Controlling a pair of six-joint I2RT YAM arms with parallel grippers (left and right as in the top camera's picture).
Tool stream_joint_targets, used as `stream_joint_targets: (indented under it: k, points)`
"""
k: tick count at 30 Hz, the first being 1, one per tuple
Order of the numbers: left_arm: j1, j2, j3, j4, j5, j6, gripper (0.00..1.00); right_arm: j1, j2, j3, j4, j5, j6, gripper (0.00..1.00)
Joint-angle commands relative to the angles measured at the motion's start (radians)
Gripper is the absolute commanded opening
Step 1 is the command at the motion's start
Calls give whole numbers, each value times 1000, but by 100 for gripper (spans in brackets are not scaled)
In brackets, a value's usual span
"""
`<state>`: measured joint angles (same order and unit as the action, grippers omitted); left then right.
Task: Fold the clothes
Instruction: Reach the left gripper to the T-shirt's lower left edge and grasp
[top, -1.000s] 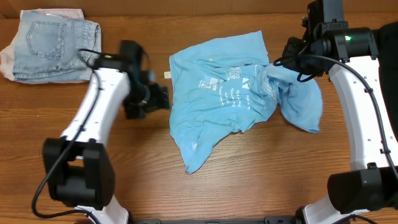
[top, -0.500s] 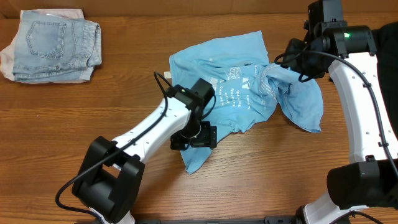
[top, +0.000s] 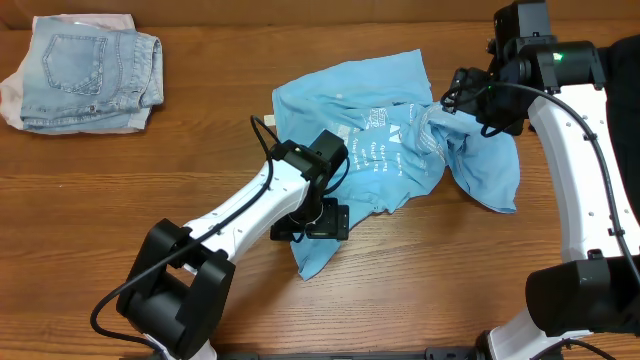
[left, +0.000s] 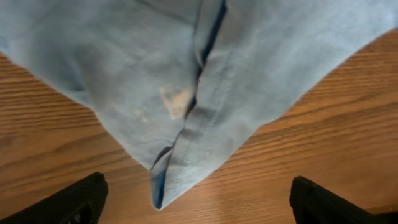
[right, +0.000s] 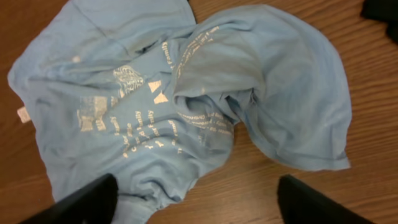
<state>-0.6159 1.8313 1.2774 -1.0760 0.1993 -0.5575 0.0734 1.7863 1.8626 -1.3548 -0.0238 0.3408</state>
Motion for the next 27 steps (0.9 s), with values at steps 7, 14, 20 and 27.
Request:
stream_joint_targets:
  k: [7, 14, 20, 27]
  points:
    - [-58, 6, -47, 45, -5, 90, 96, -2, 0, 9, 6, -30, 1, 97]
    - [-61, 84, -48, -9, -27, 91, 95, -2, 0, 9, 5, -30, 1, 98]
    - [-62, 145, -48, -19, 2, 117, 87, -2, 0, 9, -3, -30, 1, 99]
    - [-61, 156, -45, -15, -7, 125, 59, -2, 0, 9, -2, -29, 0, 100]
